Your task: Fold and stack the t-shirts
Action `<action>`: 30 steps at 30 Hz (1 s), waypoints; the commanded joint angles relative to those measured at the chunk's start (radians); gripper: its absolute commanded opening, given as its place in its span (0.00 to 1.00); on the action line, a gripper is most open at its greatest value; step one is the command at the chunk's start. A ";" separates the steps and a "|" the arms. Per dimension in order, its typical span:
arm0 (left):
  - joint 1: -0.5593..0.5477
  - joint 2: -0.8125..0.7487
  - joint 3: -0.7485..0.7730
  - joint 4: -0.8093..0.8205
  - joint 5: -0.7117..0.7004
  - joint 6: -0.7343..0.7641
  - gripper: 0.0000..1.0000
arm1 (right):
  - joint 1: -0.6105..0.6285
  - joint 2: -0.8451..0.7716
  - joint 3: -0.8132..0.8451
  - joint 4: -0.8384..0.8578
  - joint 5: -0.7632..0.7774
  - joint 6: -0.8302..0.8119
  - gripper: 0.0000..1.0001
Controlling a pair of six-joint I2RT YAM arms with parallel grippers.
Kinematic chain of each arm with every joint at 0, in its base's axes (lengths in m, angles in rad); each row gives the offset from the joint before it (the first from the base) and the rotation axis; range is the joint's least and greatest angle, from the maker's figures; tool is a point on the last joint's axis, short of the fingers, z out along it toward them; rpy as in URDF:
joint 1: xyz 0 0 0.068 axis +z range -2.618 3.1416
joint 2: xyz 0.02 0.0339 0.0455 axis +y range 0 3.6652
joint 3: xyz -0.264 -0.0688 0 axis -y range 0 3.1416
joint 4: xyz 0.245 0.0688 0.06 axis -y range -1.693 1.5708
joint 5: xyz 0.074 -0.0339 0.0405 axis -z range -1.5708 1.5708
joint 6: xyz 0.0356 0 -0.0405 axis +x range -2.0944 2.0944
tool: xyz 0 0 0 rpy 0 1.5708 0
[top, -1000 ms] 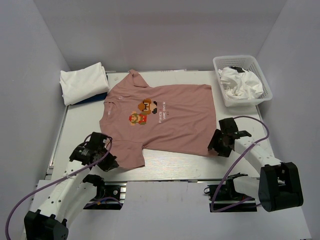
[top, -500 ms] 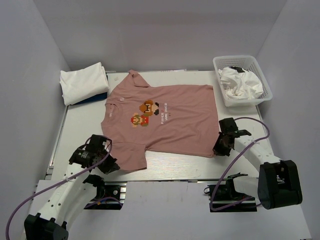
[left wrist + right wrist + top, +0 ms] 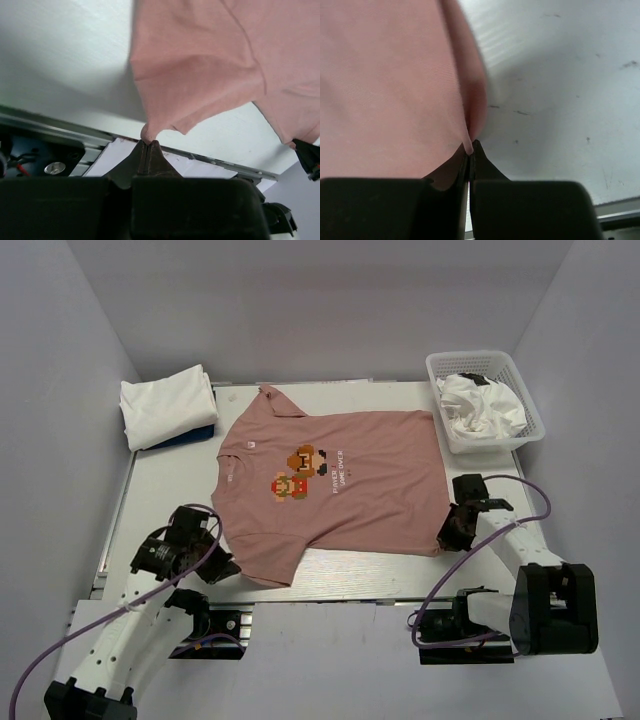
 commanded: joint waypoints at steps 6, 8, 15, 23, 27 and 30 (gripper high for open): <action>0.001 0.144 0.039 0.318 0.143 0.093 0.00 | 0.043 -0.101 0.057 0.087 -0.116 -0.120 0.00; 0.001 0.213 0.091 0.370 0.114 0.107 0.00 | 0.048 -0.081 0.080 0.087 -0.126 -0.104 0.00; 0.012 0.319 0.226 0.465 -0.053 0.107 0.00 | 0.051 0.028 0.215 0.143 -0.110 -0.040 0.00; 0.012 0.598 0.430 0.522 -0.191 0.159 0.00 | 0.046 0.160 0.372 0.226 -0.107 0.002 0.00; 0.021 0.745 0.542 0.522 -0.277 0.178 0.00 | 0.042 0.240 0.442 0.265 -0.121 0.009 0.00; 0.021 0.820 0.637 0.502 -0.339 0.192 0.00 | 0.042 0.306 0.511 0.265 -0.088 0.005 0.00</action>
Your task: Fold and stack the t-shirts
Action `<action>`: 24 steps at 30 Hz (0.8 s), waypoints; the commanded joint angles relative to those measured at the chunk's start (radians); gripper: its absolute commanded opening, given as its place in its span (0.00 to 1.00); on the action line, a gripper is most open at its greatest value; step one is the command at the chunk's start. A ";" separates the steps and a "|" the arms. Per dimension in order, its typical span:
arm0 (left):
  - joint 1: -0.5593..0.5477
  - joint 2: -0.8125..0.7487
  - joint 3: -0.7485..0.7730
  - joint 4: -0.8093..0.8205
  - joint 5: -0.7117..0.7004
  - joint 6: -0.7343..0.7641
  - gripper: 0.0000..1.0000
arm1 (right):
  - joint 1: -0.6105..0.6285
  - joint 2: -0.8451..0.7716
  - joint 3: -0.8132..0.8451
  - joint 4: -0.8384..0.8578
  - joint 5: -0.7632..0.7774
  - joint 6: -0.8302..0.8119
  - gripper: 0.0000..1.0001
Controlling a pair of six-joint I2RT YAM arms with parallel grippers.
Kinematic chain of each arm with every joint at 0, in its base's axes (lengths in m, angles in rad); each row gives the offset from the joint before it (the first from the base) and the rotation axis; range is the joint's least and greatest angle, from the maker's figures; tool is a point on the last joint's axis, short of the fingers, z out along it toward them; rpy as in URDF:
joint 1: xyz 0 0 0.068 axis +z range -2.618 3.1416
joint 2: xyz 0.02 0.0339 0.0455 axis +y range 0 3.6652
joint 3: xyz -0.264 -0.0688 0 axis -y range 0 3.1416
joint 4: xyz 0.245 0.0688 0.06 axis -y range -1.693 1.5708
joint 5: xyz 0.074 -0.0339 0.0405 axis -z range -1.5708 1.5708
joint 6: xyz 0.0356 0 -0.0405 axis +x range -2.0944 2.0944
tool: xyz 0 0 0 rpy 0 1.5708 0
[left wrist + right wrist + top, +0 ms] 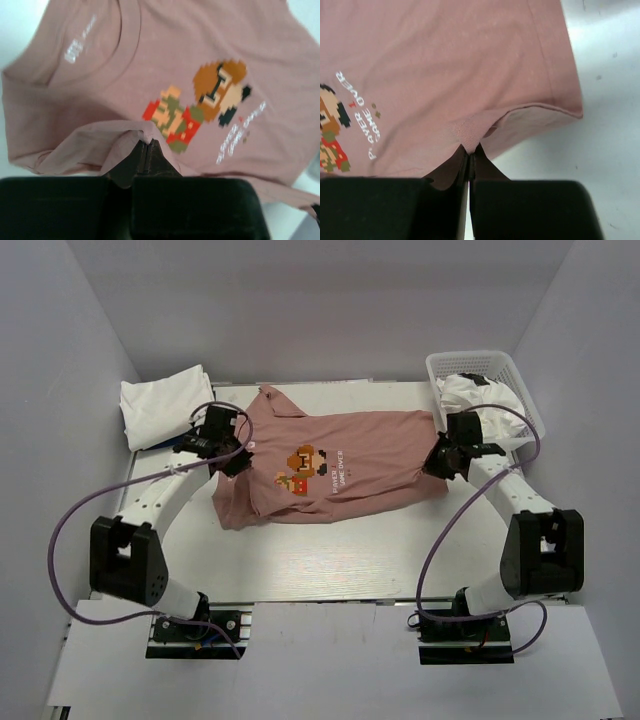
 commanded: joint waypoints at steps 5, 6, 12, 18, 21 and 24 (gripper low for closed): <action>0.025 0.160 0.186 0.020 -0.130 0.068 0.00 | -0.013 0.153 0.194 0.033 0.067 -0.004 0.00; 0.025 0.180 0.195 0.059 -0.108 0.112 0.00 | -0.012 0.186 0.225 0.038 0.069 -0.003 0.00; 0.034 0.307 0.235 0.249 -0.051 0.283 0.00 | -0.013 0.262 0.286 0.067 0.128 -0.038 0.00; 0.045 0.433 0.338 0.373 -0.061 0.428 0.00 | -0.013 0.321 0.318 0.117 0.185 -0.101 0.00; 0.045 0.510 0.390 0.432 -0.012 0.518 0.00 | -0.013 0.358 0.337 0.120 0.178 -0.120 0.00; 0.045 0.571 0.444 0.455 0.068 0.594 0.00 | -0.012 0.387 0.346 0.125 0.179 -0.124 0.00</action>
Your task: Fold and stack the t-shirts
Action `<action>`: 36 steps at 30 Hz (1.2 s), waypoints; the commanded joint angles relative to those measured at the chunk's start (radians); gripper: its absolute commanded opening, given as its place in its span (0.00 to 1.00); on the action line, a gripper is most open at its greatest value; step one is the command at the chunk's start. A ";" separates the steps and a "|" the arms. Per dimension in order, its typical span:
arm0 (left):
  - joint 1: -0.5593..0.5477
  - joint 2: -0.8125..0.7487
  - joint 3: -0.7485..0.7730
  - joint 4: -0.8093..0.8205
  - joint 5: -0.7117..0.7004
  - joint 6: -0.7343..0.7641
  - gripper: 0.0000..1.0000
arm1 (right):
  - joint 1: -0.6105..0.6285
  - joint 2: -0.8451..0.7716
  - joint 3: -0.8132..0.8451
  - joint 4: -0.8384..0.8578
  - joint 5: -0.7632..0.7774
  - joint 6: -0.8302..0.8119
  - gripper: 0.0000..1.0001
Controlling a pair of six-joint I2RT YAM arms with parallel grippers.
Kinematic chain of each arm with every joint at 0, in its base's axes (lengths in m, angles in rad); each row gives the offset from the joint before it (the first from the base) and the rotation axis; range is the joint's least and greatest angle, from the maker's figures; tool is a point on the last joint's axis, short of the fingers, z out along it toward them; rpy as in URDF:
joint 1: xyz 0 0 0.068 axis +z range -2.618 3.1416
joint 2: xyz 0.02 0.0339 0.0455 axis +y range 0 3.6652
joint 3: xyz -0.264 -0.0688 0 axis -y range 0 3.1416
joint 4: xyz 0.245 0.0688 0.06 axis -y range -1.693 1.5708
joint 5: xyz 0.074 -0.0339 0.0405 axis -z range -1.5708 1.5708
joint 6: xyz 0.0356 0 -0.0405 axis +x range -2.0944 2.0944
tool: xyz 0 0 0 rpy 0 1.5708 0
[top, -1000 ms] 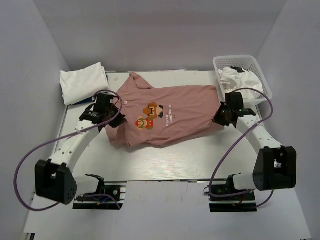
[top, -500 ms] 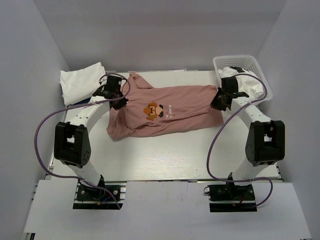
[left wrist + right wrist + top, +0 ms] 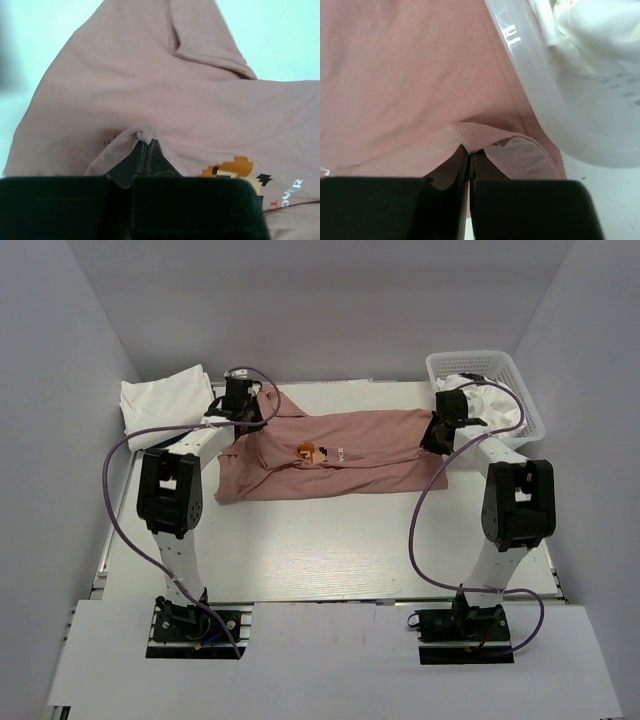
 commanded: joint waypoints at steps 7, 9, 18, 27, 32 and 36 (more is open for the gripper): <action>0.007 0.145 0.231 -0.066 0.037 0.156 0.50 | -0.004 0.070 0.091 0.035 0.049 -0.031 0.13; 0.007 0.154 0.262 -0.104 0.016 0.147 0.72 | -0.006 0.084 0.108 0.025 0.053 -0.031 0.28; 0.007 -0.011 0.183 -0.146 -0.011 0.048 0.99 | 0.030 -0.067 0.045 0.008 -0.077 -0.065 0.90; 0.007 -0.211 -0.336 -0.009 0.007 -0.112 0.99 | 0.074 -0.123 -0.160 0.052 -0.109 -0.034 0.90; 0.007 -0.142 -0.379 -0.077 -0.063 -0.150 0.99 | 0.056 -0.030 -0.164 0.025 -0.112 -0.002 0.90; 0.026 -0.124 -0.413 -0.123 -0.140 -0.184 0.99 | 0.033 0.010 -0.177 -0.007 -0.119 0.031 0.90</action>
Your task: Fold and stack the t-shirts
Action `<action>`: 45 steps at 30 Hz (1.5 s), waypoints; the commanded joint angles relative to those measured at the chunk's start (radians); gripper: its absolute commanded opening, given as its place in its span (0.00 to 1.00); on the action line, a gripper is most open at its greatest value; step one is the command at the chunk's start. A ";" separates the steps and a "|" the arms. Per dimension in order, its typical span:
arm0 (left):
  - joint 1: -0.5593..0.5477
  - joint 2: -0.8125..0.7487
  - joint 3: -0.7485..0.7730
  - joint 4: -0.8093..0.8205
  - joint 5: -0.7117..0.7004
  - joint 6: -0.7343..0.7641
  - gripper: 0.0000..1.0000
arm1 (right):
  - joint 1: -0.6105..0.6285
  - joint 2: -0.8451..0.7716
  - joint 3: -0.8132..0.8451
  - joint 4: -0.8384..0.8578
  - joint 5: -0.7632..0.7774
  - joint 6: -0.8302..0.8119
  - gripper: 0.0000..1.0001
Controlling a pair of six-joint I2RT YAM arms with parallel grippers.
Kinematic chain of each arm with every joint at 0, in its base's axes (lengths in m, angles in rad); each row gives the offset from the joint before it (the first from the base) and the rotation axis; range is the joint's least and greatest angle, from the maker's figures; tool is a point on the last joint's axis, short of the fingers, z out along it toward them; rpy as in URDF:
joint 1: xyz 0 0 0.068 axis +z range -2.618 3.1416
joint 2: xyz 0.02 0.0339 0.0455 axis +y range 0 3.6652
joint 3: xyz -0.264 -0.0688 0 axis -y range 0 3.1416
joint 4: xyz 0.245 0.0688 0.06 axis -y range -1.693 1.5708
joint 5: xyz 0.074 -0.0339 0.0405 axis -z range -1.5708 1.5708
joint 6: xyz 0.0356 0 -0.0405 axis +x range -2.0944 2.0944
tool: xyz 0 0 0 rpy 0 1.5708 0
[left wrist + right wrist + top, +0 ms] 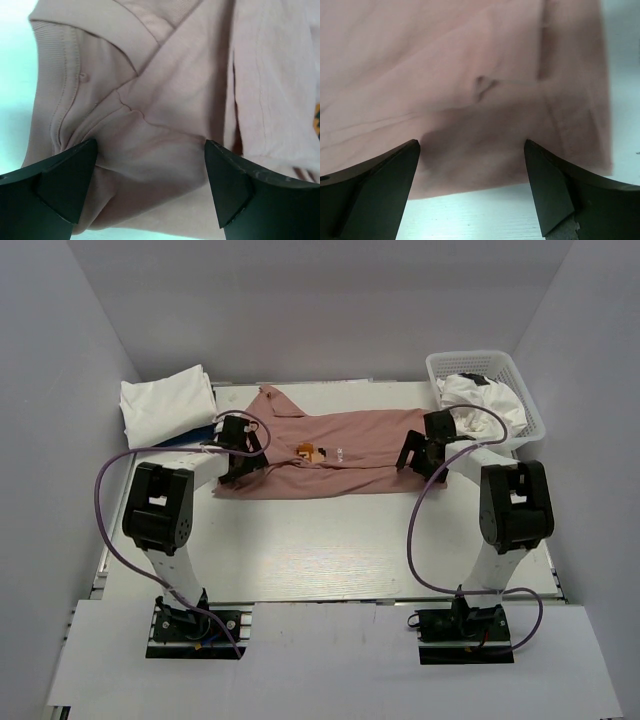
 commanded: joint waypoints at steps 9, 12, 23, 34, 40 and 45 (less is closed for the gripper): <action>0.068 -0.103 -0.193 -0.285 -0.186 -0.240 1.00 | -0.114 -0.142 -0.254 0.004 -0.053 0.134 0.90; 0.068 -0.211 -0.285 -0.323 -0.177 -0.274 1.00 | -0.112 -0.199 -0.327 0.012 -0.067 0.131 0.90; 0.059 -0.569 -0.307 -0.504 -0.231 -0.369 1.00 | -0.103 -0.464 -0.446 -0.065 0.011 0.089 0.90; 0.048 -0.779 -0.506 -0.451 0.128 -0.351 1.00 | 0.003 -0.615 -0.462 -0.005 -0.064 0.042 0.90; 0.048 -0.778 -0.635 -0.316 0.114 -0.398 1.00 | 0.015 -0.519 -0.502 0.049 -0.107 0.062 0.90; 0.068 -0.697 -0.609 -0.432 -0.022 -0.460 1.00 | -0.003 -0.443 -0.489 0.003 -0.012 0.100 0.90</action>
